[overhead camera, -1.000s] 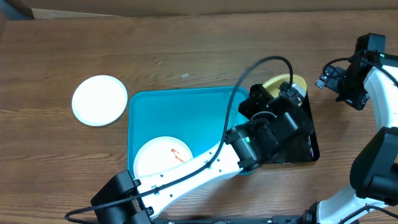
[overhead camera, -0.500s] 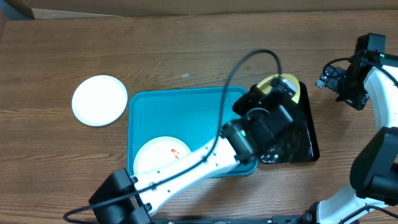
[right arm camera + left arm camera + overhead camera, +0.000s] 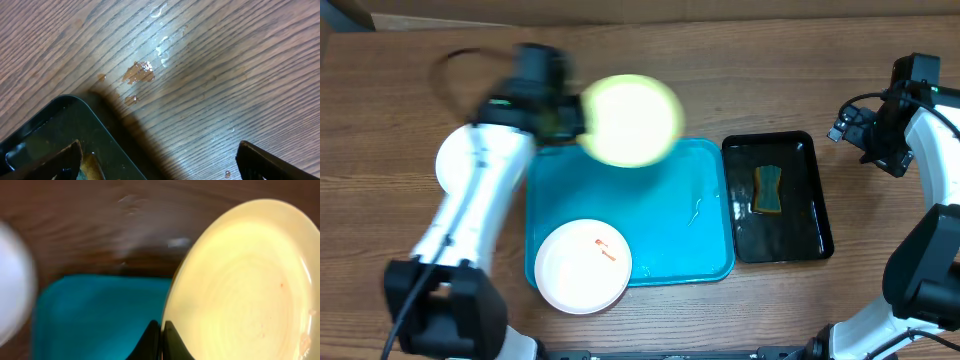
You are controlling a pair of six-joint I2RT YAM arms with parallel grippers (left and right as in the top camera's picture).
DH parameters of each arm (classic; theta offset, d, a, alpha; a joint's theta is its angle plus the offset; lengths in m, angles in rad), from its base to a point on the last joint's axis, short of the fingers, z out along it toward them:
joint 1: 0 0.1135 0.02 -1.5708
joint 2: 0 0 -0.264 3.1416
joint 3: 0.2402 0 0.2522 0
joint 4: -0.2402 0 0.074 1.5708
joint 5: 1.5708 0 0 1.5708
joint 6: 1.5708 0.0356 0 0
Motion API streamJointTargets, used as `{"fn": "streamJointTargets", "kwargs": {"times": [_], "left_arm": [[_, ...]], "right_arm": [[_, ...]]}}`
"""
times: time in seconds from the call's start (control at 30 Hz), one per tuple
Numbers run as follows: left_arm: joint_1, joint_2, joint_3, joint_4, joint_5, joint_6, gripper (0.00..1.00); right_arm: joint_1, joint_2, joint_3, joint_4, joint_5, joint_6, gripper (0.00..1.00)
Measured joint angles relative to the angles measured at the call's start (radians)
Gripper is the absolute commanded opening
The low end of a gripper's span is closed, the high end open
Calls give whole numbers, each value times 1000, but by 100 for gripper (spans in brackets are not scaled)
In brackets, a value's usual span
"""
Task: Clean dirty plates on tray and stack at the side
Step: 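Carry the yellow plate left and set it on the clean white plate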
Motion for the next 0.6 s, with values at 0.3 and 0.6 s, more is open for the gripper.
{"fn": "streamJointTargets", "kwargs": {"times": [0.3, 0.6], "left_arm": [[485, -2, -52, -8, -25, -24, 4], [662, -3, -265, 220, -53, -29, 4]], "right_arm": [[0, 0, 0, 0, 0, 0, 100], [0, 0, 0, 0, 0, 0, 100]]}}
